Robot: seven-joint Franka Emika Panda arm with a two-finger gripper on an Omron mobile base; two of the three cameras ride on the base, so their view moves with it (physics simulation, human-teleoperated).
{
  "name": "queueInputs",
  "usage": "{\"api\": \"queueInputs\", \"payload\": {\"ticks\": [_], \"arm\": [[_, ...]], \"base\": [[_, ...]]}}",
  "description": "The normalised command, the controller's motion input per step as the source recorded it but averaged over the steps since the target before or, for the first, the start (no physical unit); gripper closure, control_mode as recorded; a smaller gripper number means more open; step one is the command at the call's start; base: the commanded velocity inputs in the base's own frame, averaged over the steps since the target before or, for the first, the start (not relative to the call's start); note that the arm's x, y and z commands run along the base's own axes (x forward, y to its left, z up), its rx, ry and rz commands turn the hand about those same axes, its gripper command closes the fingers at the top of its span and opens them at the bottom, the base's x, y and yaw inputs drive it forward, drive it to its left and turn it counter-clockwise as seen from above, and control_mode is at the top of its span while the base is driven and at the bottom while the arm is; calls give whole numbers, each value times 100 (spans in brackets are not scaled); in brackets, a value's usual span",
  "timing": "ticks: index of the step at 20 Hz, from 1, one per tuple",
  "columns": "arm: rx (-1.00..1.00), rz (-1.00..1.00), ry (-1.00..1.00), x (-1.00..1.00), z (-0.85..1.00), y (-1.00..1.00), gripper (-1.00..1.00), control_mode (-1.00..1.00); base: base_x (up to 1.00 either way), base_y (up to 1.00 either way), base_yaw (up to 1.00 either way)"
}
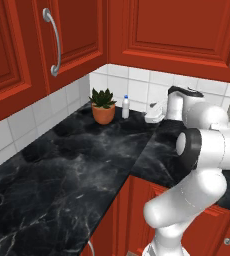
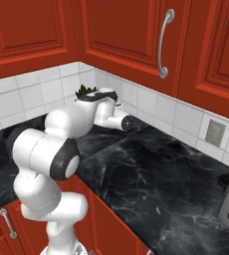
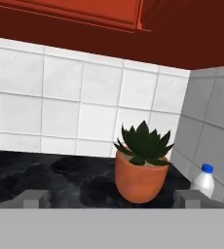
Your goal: Place the drinks on the dining counter in a tight cluster.
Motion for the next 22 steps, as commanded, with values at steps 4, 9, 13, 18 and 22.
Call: {"api": "queueInputs", "payload": {"ticks": [4, 9, 13, 18, 22], "arm": [[-10, 1, -2, 21, -2, 0, -100, -100], [-9, 0, -3, 14, -8, 4, -100, -100], [-3, 0, -1, 19, -12, 1, -100, -100], [0, 0, 0, 25, -12, 1, -100, -100], [0, 0, 0, 25, -15, 0, -100, -100]], "base": [[0, 0, 0], [0, 0, 0], [0, 0, 0], [0, 0, 0], [0, 0, 0]]}}
